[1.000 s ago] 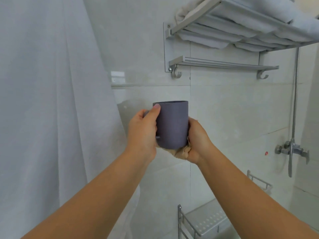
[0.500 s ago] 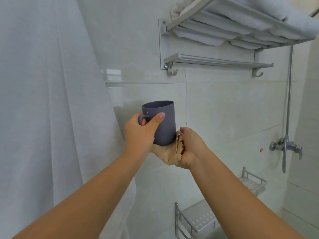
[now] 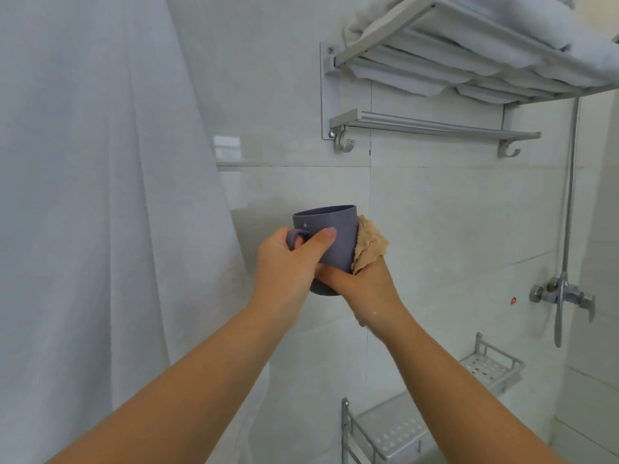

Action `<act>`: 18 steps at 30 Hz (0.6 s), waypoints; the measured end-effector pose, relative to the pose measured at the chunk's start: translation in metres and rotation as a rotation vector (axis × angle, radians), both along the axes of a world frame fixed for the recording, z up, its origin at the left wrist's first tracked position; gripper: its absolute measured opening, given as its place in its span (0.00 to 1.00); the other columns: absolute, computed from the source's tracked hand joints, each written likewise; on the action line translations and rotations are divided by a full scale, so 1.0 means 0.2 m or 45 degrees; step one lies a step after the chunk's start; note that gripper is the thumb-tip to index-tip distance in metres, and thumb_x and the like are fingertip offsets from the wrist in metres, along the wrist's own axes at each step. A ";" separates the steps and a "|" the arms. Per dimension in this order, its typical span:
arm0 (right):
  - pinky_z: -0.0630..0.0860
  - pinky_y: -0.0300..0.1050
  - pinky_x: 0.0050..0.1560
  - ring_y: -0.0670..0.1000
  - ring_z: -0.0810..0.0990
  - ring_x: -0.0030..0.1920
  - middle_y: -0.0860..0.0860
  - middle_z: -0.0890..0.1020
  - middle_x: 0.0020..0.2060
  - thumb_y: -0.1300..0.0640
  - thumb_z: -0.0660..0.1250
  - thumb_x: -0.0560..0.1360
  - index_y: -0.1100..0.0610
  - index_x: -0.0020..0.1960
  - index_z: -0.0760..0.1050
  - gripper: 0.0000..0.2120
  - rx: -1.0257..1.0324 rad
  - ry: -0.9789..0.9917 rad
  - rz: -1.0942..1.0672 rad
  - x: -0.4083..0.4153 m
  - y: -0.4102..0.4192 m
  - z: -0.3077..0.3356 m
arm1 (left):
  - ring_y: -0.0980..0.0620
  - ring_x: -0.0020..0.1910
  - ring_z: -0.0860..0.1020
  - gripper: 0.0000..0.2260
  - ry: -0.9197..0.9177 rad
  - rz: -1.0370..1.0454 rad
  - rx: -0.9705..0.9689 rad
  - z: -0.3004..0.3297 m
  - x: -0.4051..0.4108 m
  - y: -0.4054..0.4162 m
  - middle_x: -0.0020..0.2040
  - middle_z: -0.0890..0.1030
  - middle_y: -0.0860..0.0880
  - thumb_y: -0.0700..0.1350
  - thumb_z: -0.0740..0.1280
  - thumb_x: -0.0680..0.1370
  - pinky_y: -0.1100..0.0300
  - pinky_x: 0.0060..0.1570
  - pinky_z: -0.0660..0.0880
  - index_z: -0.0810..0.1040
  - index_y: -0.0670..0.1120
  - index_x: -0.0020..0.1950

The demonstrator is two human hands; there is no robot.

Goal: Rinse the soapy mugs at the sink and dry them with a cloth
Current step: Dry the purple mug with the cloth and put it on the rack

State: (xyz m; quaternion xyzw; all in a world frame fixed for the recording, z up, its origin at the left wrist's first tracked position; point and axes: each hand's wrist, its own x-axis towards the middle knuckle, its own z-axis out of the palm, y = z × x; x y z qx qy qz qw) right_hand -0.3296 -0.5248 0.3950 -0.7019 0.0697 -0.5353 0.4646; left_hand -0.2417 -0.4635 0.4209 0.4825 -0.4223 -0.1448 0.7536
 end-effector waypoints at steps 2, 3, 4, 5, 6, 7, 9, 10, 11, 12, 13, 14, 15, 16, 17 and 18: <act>0.82 0.53 0.48 0.58 0.84 0.50 0.59 0.83 0.51 0.67 0.73 0.71 0.61 0.60 0.75 0.19 0.103 0.032 0.070 -0.03 -0.04 0.02 | 0.51 0.32 0.75 0.15 -0.076 -0.035 0.049 0.00 0.00 0.00 0.29 0.74 0.47 0.44 0.72 0.75 0.51 0.43 0.76 0.68 0.44 0.34; 0.82 0.54 0.49 0.59 0.83 0.51 0.59 0.83 0.52 0.65 0.74 0.70 0.61 0.60 0.74 0.19 0.178 0.041 0.108 -0.05 -0.07 0.02 | 0.51 0.32 0.75 0.15 -0.100 -0.030 0.048 0.01 0.01 0.01 0.28 0.75 0.46 0.46 0.72 0.75 0.50 0.44 0.77 0.70 0.43 0.34; 0.82 0.55 0.49 0.59 0.83 0.52 0.59 0.83 0.52 0.63 0.74 0.70 0.59 0.60 0.74 0.20 0.250 0.048 0.147 -0.06 -0.09 0.03 | 0.50 0.33 0.76 0.16 -0.115 0.017 0.027 0.02 0.03 0.01 0.29 0.76 0.43 0.49 0.71 0.75 0.49 0.45 0.77 0.71 0.43 0.34; 0.82 0.54 0.48 0.58 0.83 0.51 0.57 0.83 0.52 0.61 0.74 0.69 0.57 0.60 0.74 0.21 0.317 0.056 0.180 -0.08 -0.10 0.03 | 0.48 0.34 0.75 0.16 -0.113 0.092 -0.010 0.03 0.06 0.01 0.31 0.75 0.42 0.51 0.70 0.74 0.48 0.44 0.76 0.71 0.43 0.35; 0.82 0.53 0.47 0.57 0.83 0.51 0.56 0.83 0.52 0.59 0.73 0.68 0.55 0.61 0.74 0.22 0.375 0.067 0.224 -0.09 -0.11 0.03 | 0.48 0.36 0.73 0.14 -0.080 0.170 -0.034 0.04 0.10 0.02 0.33 0.75 0.43 0.51 0.70 0.75 0.50 0.42 0.74 0.71 0.44 0.36; 0.81 0.52 0.48 0.57 0.83 0.52 0.55 0.83 0.54 0.57 0.72 0.67 0.54 0.62 0.74 0.23 0.424 0.084 0.280 -0.11 -0.12 0.03 | 0.50 0.38 0.73 0.11 -0.033 0.194 -0.024 0.05 0.13 0.02 0.35 0.75 0.46 0.49 0.69 0.76 0.52 0.41 0.73 0.72 0.46 0.38; 0.81 0.53 0.49 0.57 0.82 0.54 0.57 0.82 0.57 0.57 0.71 0.68 0.55 0.65 0.72 0.25 0.536 0.098 0.478 -0.13 -0.13 0.04 | 0.51 0.48 0.73 0.10 0.057 -0.072 0.211 0.05 0.16 0.04 0.45 0.77 0.50 0.48 0.73 0.72 0.56 0.45 0.72 0.75 0.48 0.48; 0.81 0.53 0.50 0.57 0.82 0.54 0.57 0.82 0.57 0.58 0.70 0.69 0.56 0.65 0.72 0.25 0.590 0.096 0.590 -0.14 -0.13 0.05 | 0.50 0.53 0.74 0.15 0.092 -0.304 0.365 0.04 0.17 0.05 0.51 0.79 0.50 0.50 0.74 0.69 0.56 0.50 0.73 0.77 0.49 0.53; 0.81 0.52 0.50 0.56 0.82 0.54 0.57 0.82 0.57 0.58 0.68 0.71 0.57 0.66 0.72 0.24 0.622 0.105 0.673 -0.14 -0.13 0.05 | 0.48 0.58 0.74 0.20 0.109 -0.505 0.463 0.03 0.18 0.06 0.57 0.80 0.48 0.53 0.73 0.67 0.53 0.57 0.73 0.78 0.49 0.57; 0.80 0.52 0.51 0.57 0.82 0.55 0.58 0.81 0.58 0.57 0.66 0.72 0.58 0.67 0.71 0.23 0.635 0.136 0.721 -0.15 -0.13 0.04 | 0.47 0.62 0.75 0.25 0.110 -0.660 0.508 0.02 0.19 0.07 0.62 0.80 0.47 0.55 0.73 0.66 0.49 0.64 0.71 0.79 0.49 0.61; 0.79 0.53 0.54 0.58 0.80 0.57 0.58 0.80 0.60 0.55 0.65 0.73 0.59 0.68 0.71 0.24 0.641 0.186 0.733 -0.14 -0.13 0.04 | 0.47 0.66 0.74 0.30 0.083 -0.748 0.503 0.00 0.19 0.08 0.65 0.78 0.47 0.57 0.74 0.65 0.45 0.68 0.67 0.77 0.49 0.65; 0.77 0.54 0.57 0.58 0.79 0.59 0.59 0.79 0.61 0.53 0.68 0.72 0.60 0.68 0.72 0.26 0.658 0.241 0.721 -0.14 -0.13 0.04 | 0.47 0.68 0.73 0.34 0.059 -0.809 0.487 -0.01 0.20 0.07 0.67 0.77 0.47 0.58 0.73 0.64 0.43 0.69 0.66 0.75 0.49 0.69; 0.76 0.54 0.60 0.58 0.79 0.59 0.59 0.79 0.61 0.50 0.72 0.69 0.60 0.65 0.75 0.28 0.681 0.287 0.716 -0.14 -0.13 0.03 | 0.47 0.68 0.74 0.35 0.016 -0.842 0.470 -0.02 0.20 0.07 0.67 0.77 0.48 0.58 0.72 0.65 0.42 0.69 0.66 0.73 0.50 0.71; 0.75 0.55 0.61 0.58 0.79 0.58 0.58 0.80 0.59 0.48 0.77 0.63 0.59 0.63 0.78 0.31 0.715 0.304 0.718 -0.14 -0.14 0.03 | 0.48 0.67 0.74 0.35 -0.013 -0.871 0.454 -0.02 0.20 0.06 0.67 0.77 0.48 0.58 0.72 0.66 0.42 0.69 0.68 0.71 0.50 0.71; 0.76 0.55 0.60 0.58 0.80 0.57 0.59 0.81 0.58 0.48 0.80 0.60 0.59 0.61 0.79 0.32 0.739 0.294 0.729 -0.14 -0.14 0.02 | 0.48 0.66 0.75 0.35 -0.035 -0.867 0.432 -0.03 0.19 0.05 0.67 0.78 0.49 0.58 0.71 0.66 0.42 0.68 0.69 0.71 0.51 0.72; 0.79 0.54 0.57 0.58 0.81 0.55 0.59 0.82 0.57 0.49 0.80 0.60 0.60 0.60 0.79 0.31 0.745 0.259 0.743 -0.15 -0.14 0.02 | 0.49 0.65 0.76 0.34 -0.049 -0.839 0.407 -0.03 0.18 0.04 0.66 0.78 0.50 0.57 0.71 0.67 0.42 0.67 0.70 0.70 0.52 0.72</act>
